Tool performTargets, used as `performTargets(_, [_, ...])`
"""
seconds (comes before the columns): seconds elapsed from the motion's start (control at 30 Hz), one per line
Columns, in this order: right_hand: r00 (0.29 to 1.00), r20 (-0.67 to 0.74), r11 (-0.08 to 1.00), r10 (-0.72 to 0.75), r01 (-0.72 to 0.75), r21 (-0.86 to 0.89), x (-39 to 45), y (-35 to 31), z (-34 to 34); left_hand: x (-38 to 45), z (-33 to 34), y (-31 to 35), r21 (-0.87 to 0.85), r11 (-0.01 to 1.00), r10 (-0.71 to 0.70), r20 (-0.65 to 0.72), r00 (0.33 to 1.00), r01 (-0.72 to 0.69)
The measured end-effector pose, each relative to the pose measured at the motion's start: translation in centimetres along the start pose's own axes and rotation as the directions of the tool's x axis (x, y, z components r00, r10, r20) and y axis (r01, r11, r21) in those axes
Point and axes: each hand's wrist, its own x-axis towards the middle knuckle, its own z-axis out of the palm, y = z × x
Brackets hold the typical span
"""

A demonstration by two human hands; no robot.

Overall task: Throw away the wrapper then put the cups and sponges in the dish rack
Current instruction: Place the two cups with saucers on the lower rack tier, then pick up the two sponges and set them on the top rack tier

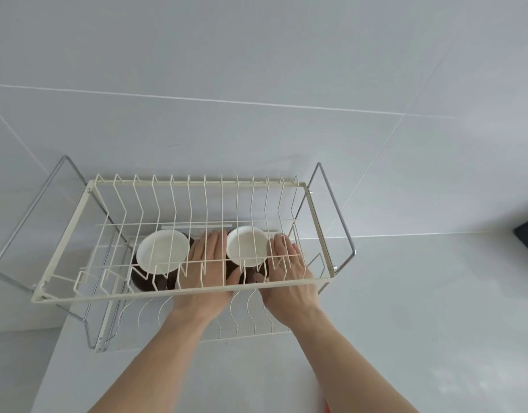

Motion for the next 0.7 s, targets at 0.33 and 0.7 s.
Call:
performTargets(0.33, [0.998, 0.038, 0.996, -0.050, 0.053, -0.077, -8.0, -1.3, -1.2, -6.8, -1.3, 2.7, 0.068, 0.998, 0.015, -0.023, 1.000, -0.014])
performTargets(0.7, [0.986, 0.154, 0.994, 0.056, -0.040, -0.101, -19.3, 5.3, -3.4, -16.4, -1.2, 10.4, 0.033, 0.997, 0.071, 0.105, 0.992, -0.075])
